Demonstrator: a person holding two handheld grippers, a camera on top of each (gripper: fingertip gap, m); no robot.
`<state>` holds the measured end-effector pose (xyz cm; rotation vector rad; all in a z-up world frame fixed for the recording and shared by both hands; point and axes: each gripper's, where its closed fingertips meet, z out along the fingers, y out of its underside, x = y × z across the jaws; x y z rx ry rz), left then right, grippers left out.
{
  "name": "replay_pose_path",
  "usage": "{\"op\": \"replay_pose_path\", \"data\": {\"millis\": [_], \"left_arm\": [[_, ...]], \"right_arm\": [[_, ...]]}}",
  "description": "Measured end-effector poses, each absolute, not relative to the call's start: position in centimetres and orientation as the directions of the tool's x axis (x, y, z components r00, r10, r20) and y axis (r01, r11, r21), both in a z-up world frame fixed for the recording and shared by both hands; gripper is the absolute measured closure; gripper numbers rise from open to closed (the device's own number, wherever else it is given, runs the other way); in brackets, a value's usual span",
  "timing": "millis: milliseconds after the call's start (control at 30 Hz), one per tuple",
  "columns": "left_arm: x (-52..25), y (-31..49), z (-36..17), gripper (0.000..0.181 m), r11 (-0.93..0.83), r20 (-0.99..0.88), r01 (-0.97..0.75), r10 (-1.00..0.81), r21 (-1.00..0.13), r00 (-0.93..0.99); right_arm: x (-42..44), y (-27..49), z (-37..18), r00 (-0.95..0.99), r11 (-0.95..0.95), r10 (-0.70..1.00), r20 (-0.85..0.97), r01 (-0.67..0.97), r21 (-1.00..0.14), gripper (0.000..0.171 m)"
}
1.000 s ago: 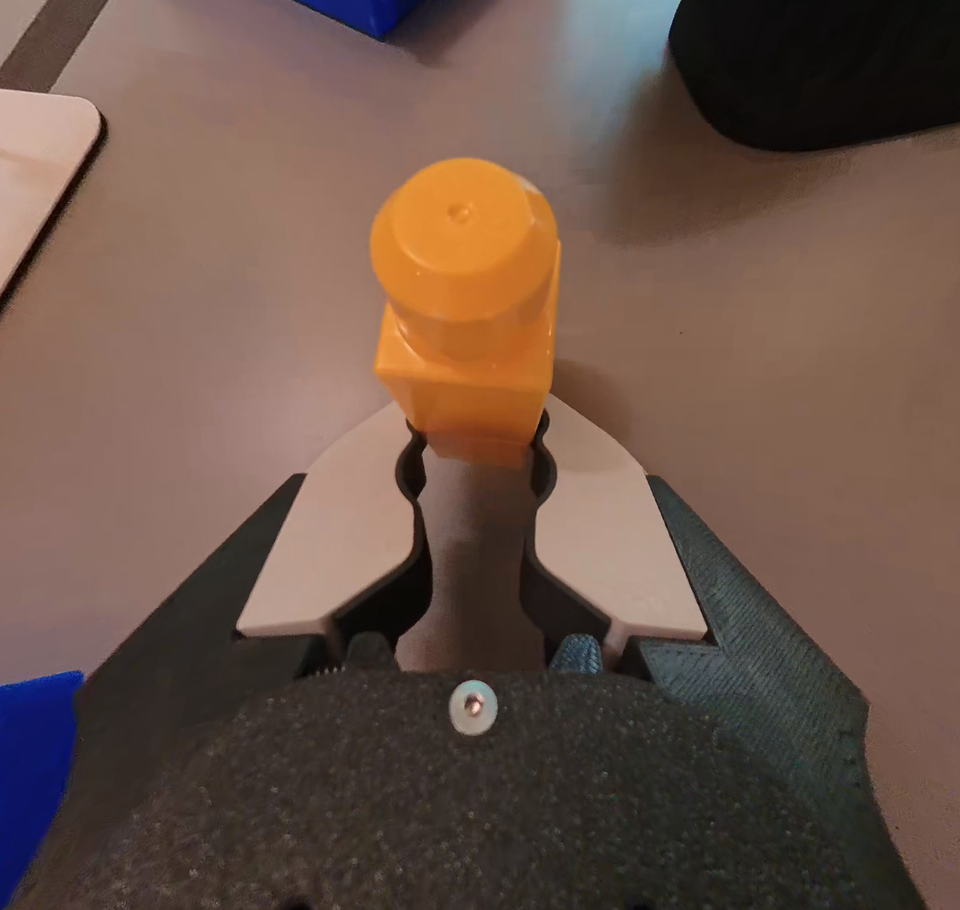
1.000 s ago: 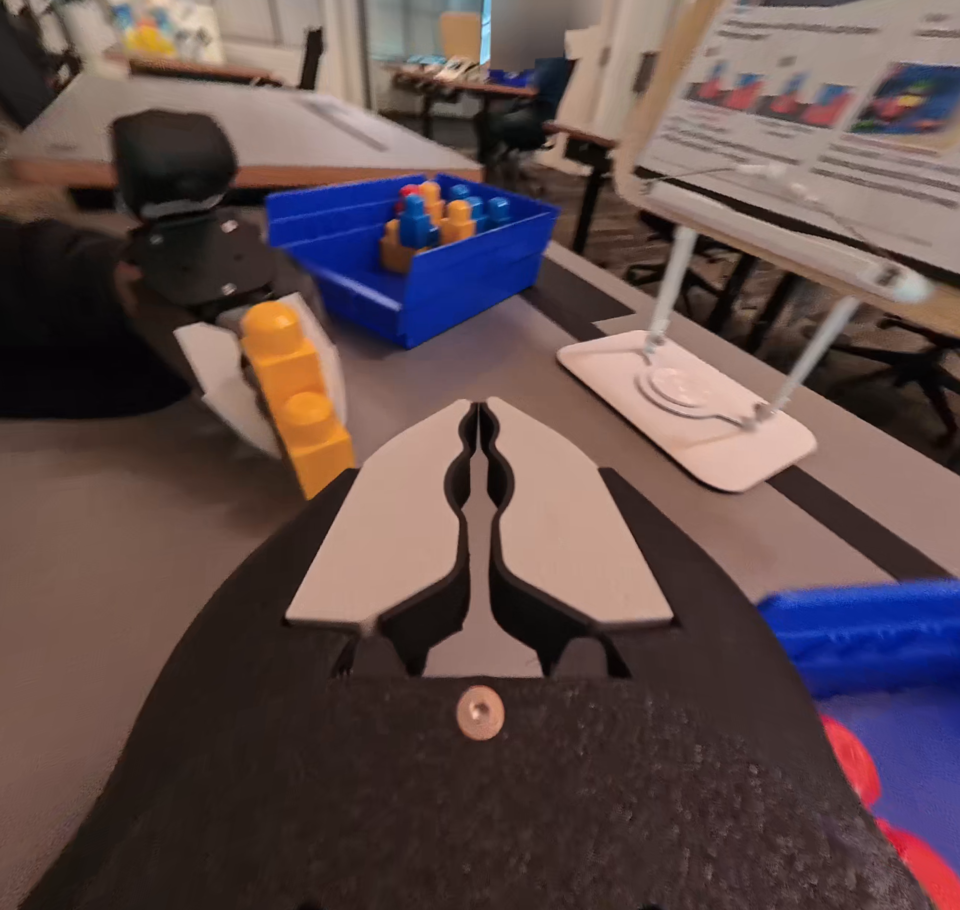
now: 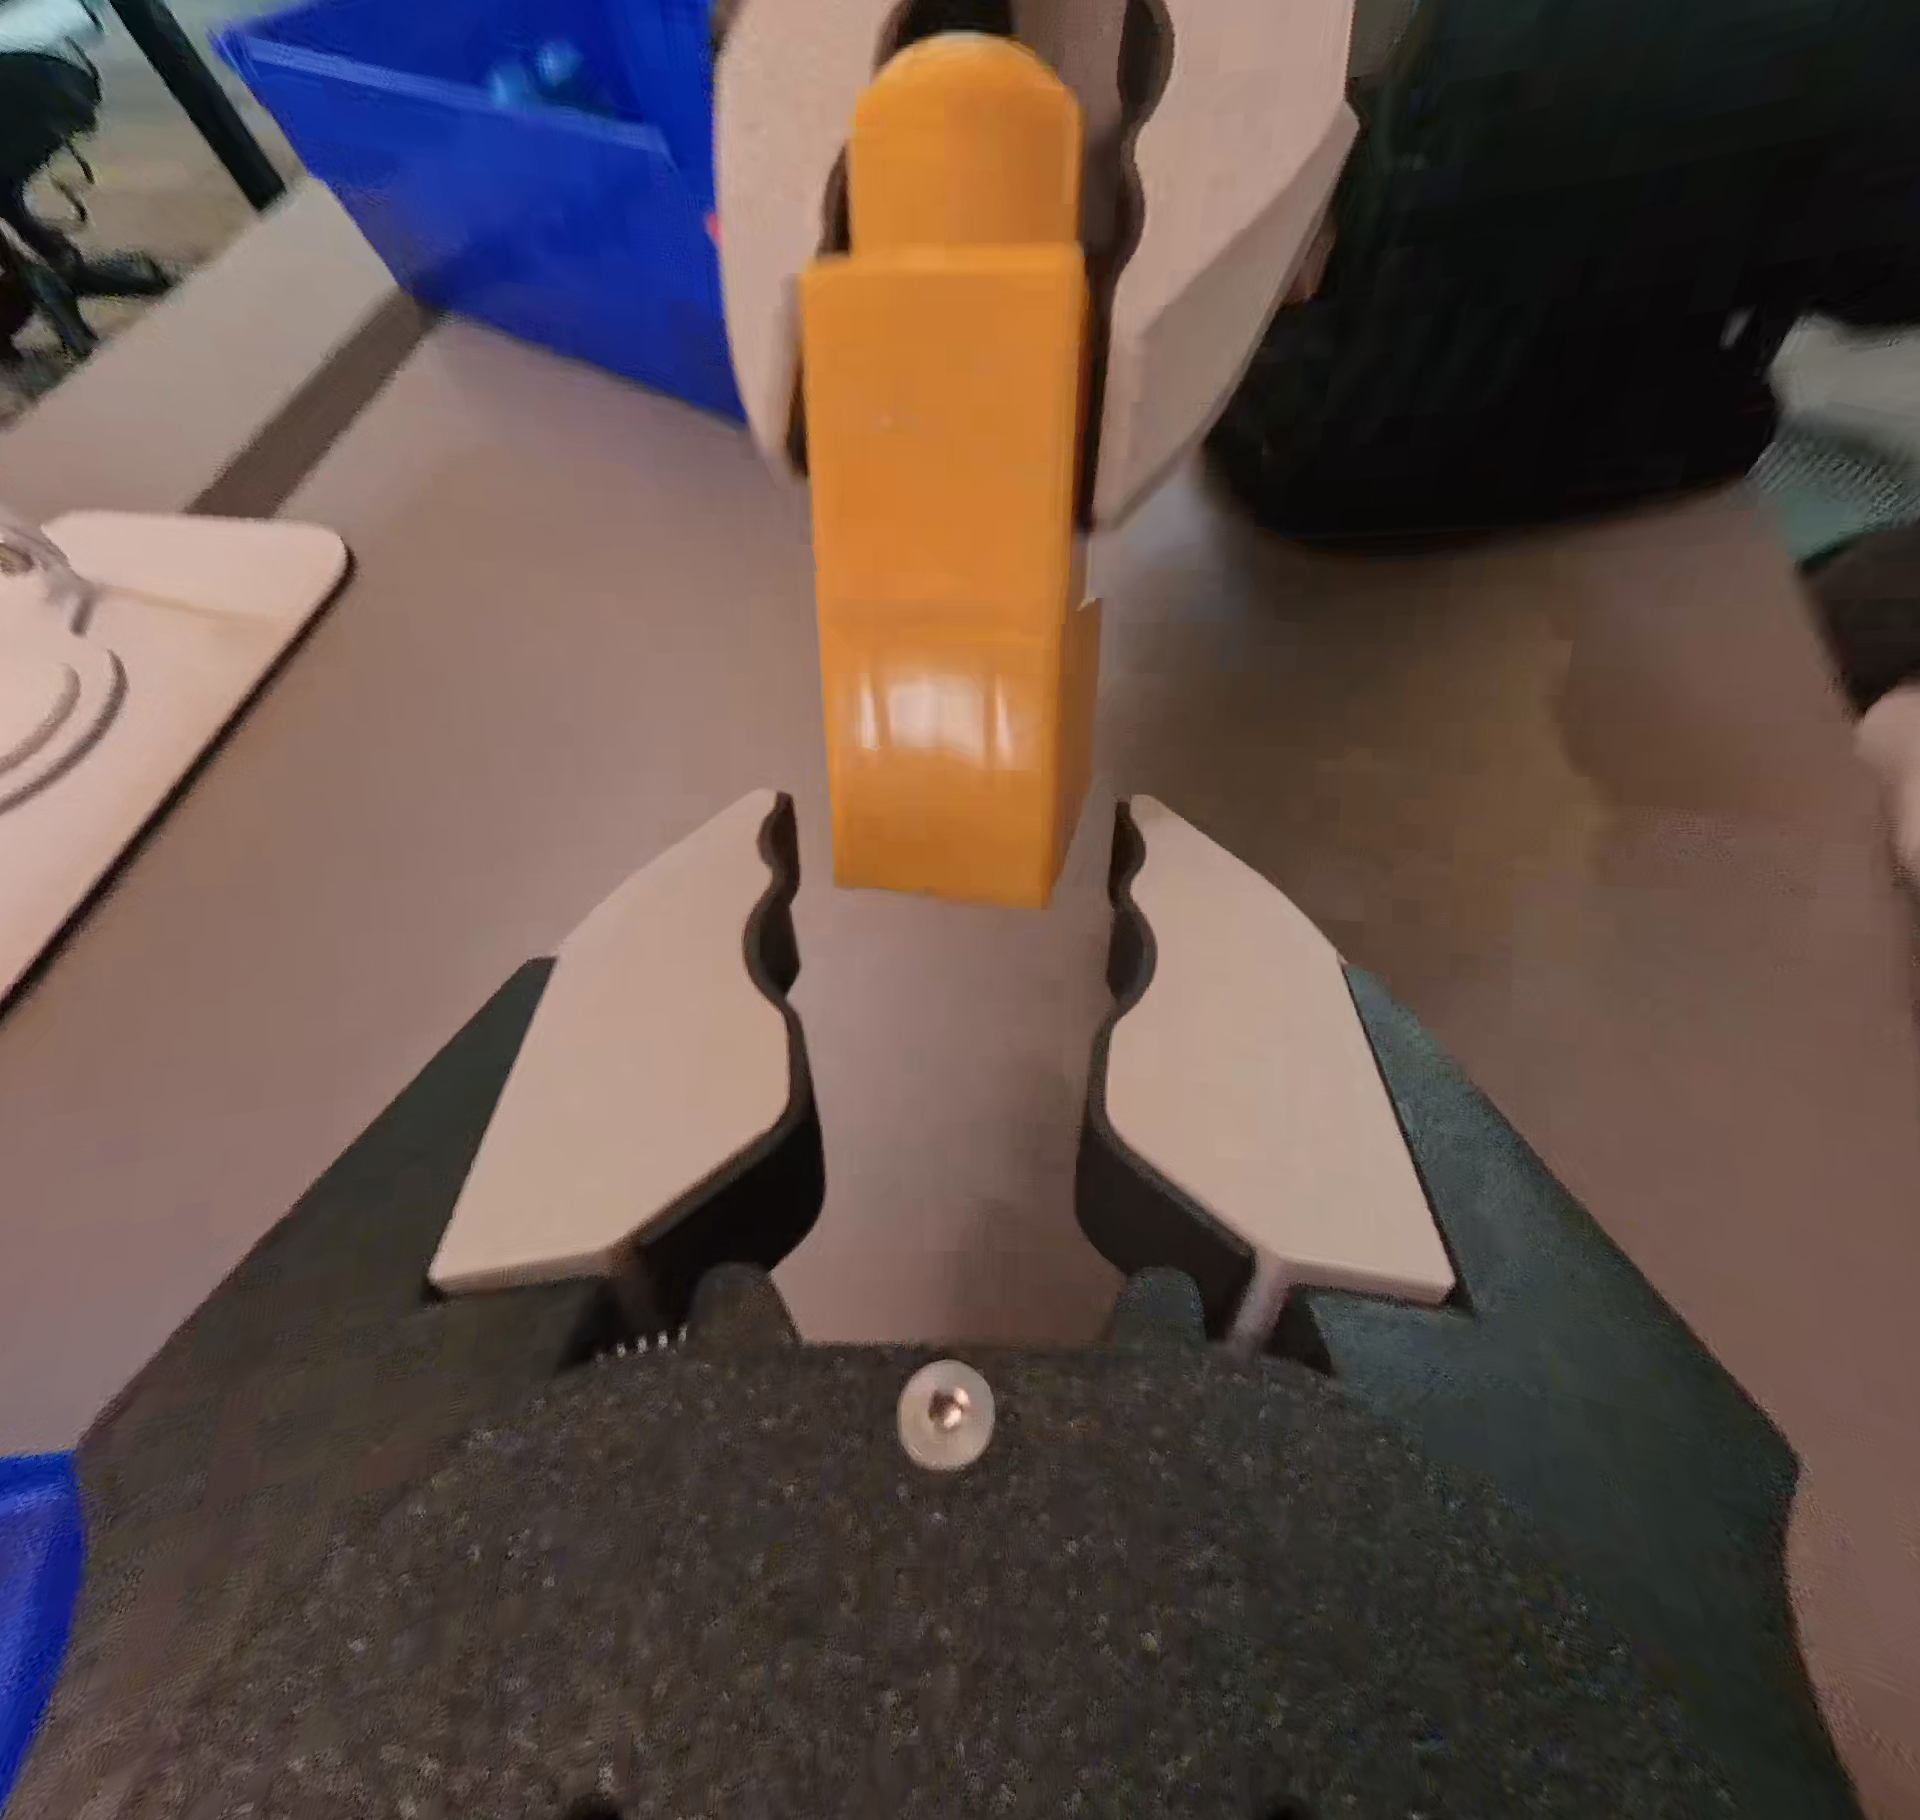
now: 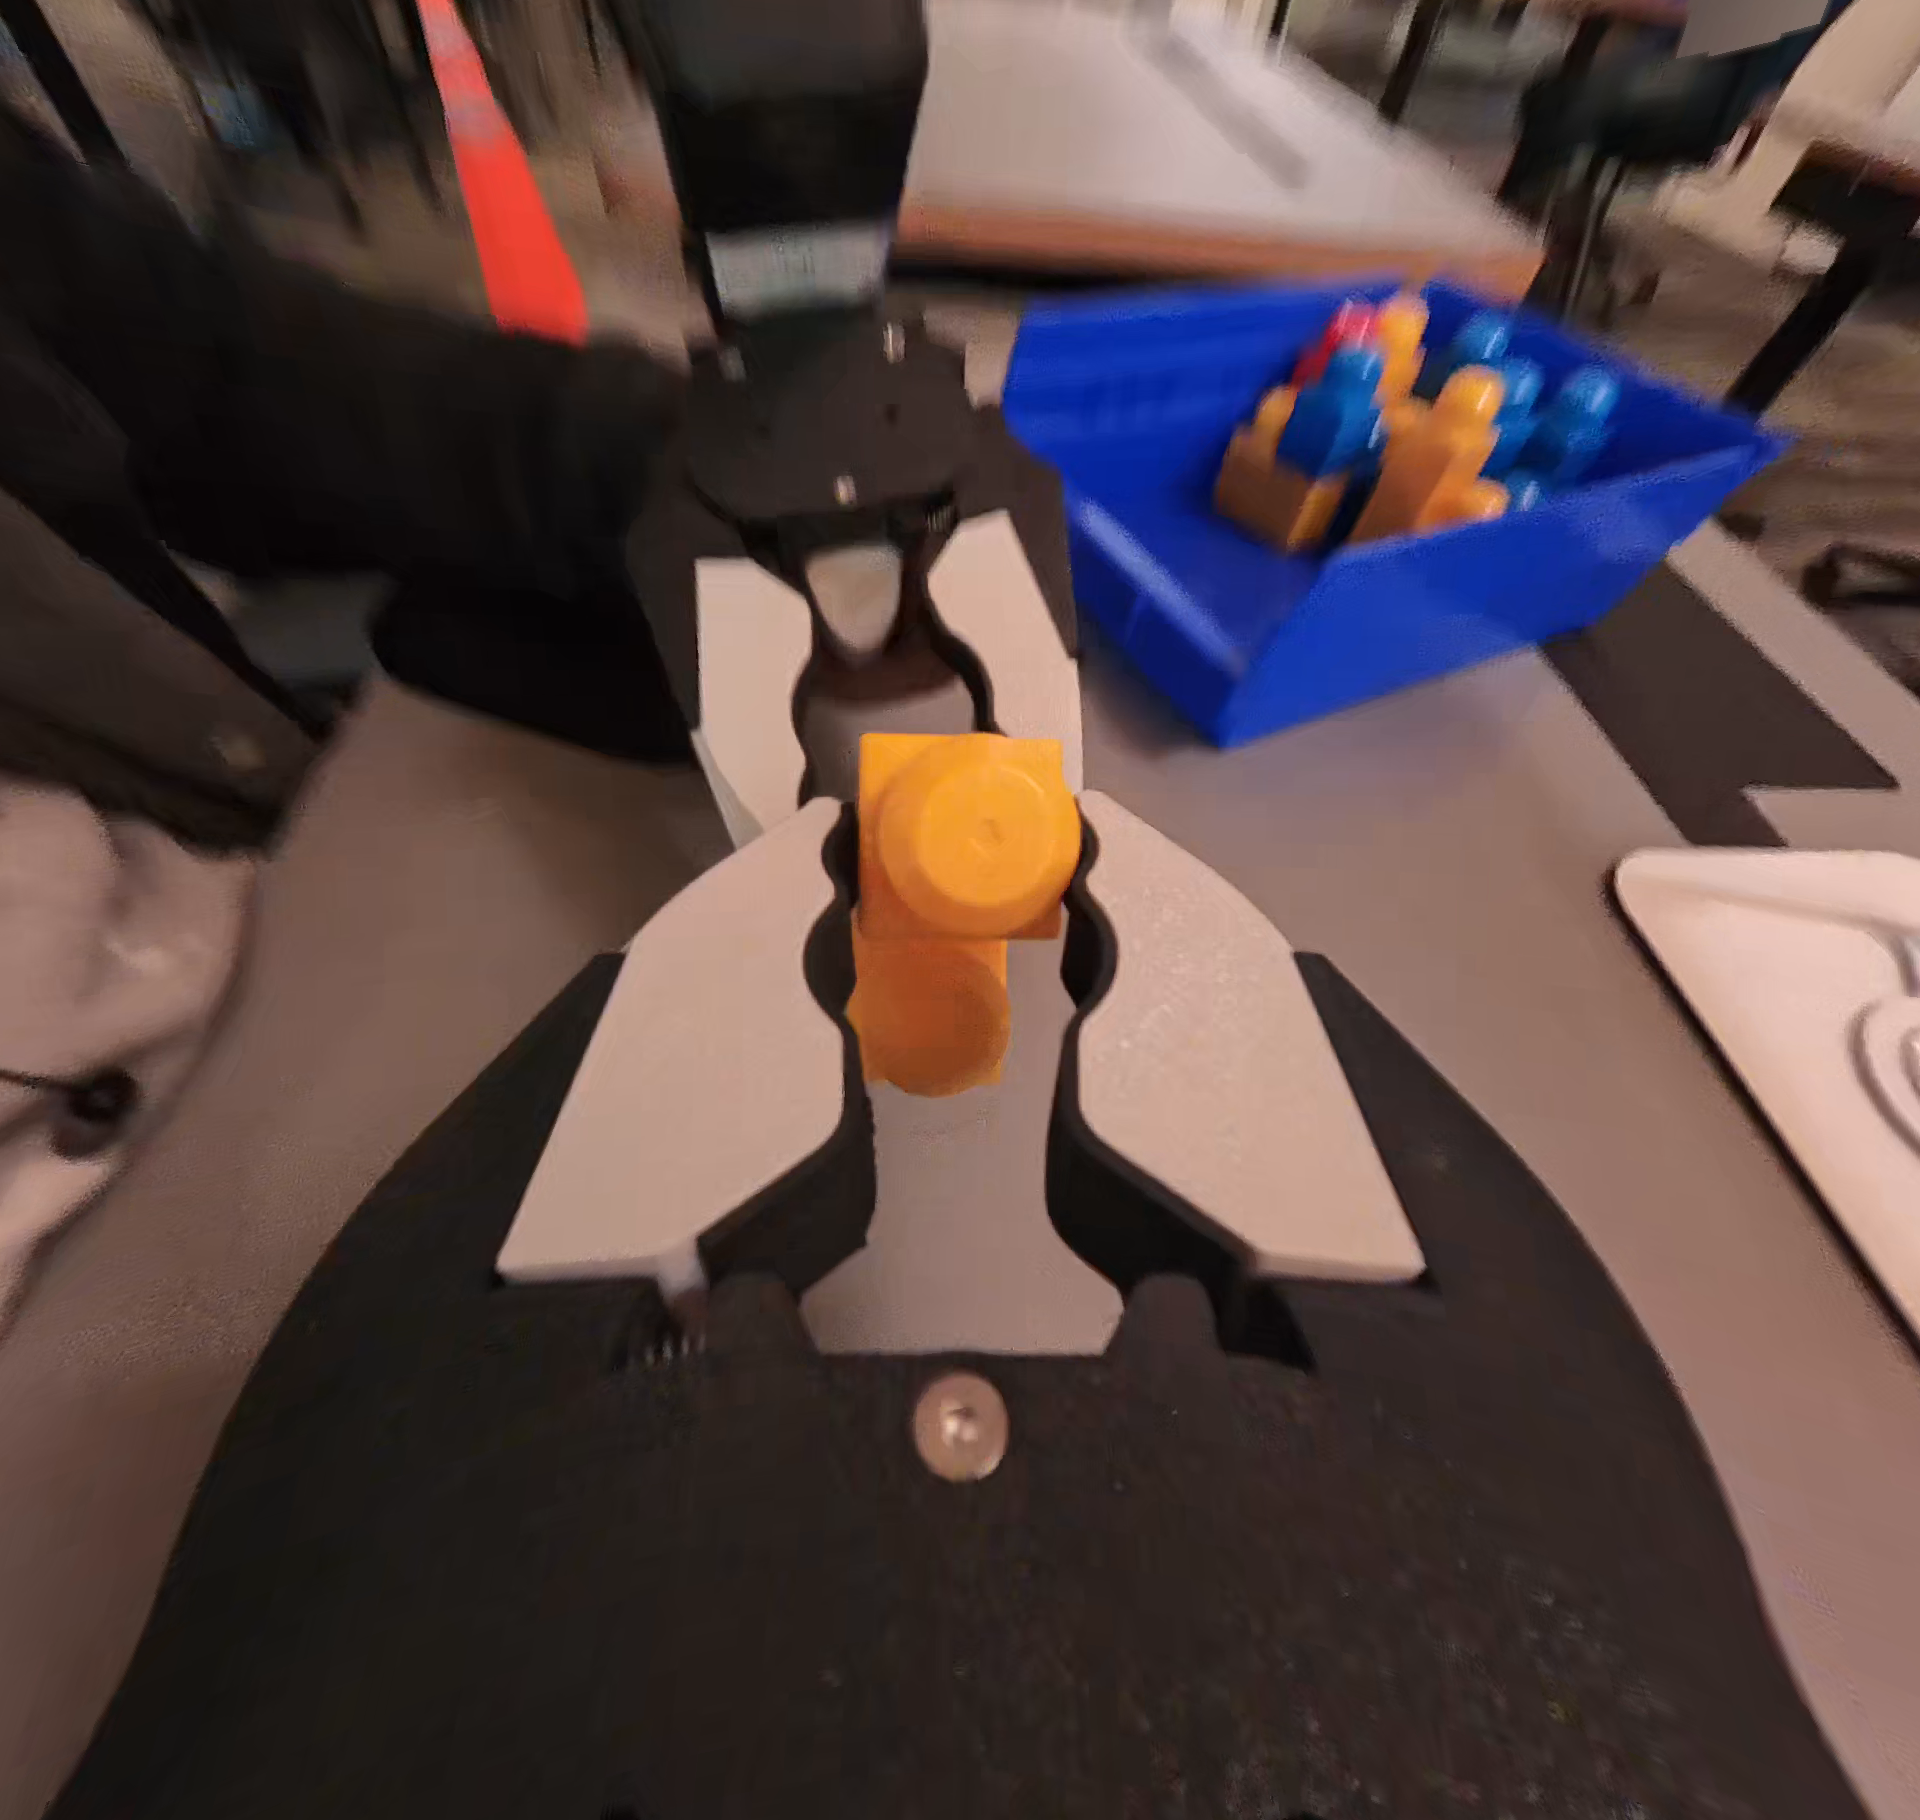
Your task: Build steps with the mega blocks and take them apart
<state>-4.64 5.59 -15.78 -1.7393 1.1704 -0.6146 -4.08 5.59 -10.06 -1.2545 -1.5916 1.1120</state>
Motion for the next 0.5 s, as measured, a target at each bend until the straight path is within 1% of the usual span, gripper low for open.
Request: {"op": "replay_pose_path", "data": {"millis": [33,100,233,333,500], "left_arm": [[-4.5,5.5,-14.8,0.122,-0.118,-0.061,-0.386,-0.904,-0.915,0.422],[-3.9,5.1,-12.7,0.120,-0.098,-0.023,-0.273,-0.912,-0.957,0.409],[-3.0,4.4,-9.4,0.118,-0.106,0.074,-0.067,-0.926,-0.992,0.369],[-2.4,4.3,-8.0,0.114,-0.111,0.112,0.024,-0.926,-0.994,0.360],[-1.7,4.1,-6.4,0.115,-0.090,0.124,0.113,-0.929,-0.989,0.350]], "right_arm": [[-3.5,5.6,-8.7,-0.183,0.056,0.983,0.024,0.172,-0.983,0.134],[-2.3,5.9,-6.5,-0.184,-0.057,0.981,-0.056,0.003,-0.998,0.134],[-0.7,6.2,-4.5,-0.214,-0.195,0.965,-0.150,-0.206,-0.959,0.134],[-0.5,5.8,-4.1,-0.246,-0.242,0.953,-0.176,-0.271,-0.932,0.134],[-1.0,5.2,-4.3,-0.271,-0.275,0.943,-0.195,-0.297,-0.915,0.134]]}}
